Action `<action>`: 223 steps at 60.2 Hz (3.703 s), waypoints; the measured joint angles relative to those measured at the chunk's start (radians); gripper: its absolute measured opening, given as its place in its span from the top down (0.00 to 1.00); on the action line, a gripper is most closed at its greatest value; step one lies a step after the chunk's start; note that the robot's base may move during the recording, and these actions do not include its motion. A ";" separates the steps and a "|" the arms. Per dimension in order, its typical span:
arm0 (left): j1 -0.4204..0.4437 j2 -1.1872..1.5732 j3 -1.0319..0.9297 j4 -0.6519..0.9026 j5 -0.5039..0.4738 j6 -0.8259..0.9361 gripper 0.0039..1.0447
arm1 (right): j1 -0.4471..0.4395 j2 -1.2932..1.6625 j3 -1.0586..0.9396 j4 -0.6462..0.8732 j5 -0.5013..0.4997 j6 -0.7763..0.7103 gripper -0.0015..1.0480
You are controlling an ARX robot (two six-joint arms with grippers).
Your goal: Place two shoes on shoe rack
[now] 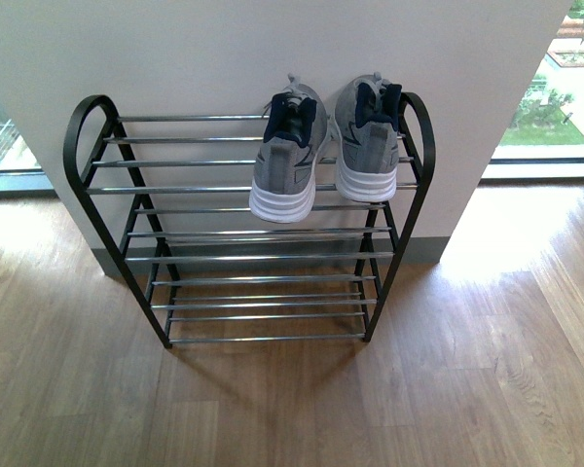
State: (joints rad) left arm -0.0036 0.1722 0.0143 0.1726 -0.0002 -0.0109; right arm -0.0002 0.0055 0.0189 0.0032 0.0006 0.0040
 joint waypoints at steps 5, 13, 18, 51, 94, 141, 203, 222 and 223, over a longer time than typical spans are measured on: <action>0.000 -0.117 0.000 -0.151 0.000 0.000 0.99 | 0.000 0.000 0.000 0.000 0.000 0.000 0.09; 0.001 -0.155 0.000 -0.173 0.000 0.000 0.99 | 0.000 0.000 0.000 0.000 0.000 0.000 0.09; 0.001 -0.156 0.000 -0.173 0.000 0.000 0.99 | 0.000 -0.001 0.000 0.000 0.000 0.000 0.09; 0.001 -0.156 0.000 -0.173 -0.002 0.000 0.31 | 0.000 -0.001 0.000 0.000 -0.003 0.000 0.09; 0.001 -0.156 0.000 -0.173 0.000 0.003 0.09 | 0.000 -0.001 0.000 0.000 0.000 0.000 0.09; 0.001 -0.156 0.000 -0.173 -0.001 0.003 0.09 | 0.000 -0.001 0.000 0.000 0.000 0.000 0.09; 0.001 -0.156 0.000 -0.173 0.000 0.003 0.09 | 0.000 -0.001 0.000 -0.002 0.000 0.000 0.09; 0.001 -0.156 0.000 -0.173 0.000 0.003 0.09 | 0.000 -0.001 0.000 -0.002 -0.001 0.000 0.09; 0.001 -0.156 0.000 -0.173 0.000 0.003 0.09 | 0.000 0.000 0.000 -0.002 -0.001 0.000 0.09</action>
State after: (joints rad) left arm -0.0025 0.0158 0.0143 -0.0002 -0.0002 -0.0078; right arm -0.0002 0.0051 0.0189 0.0017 -0.0002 0.0036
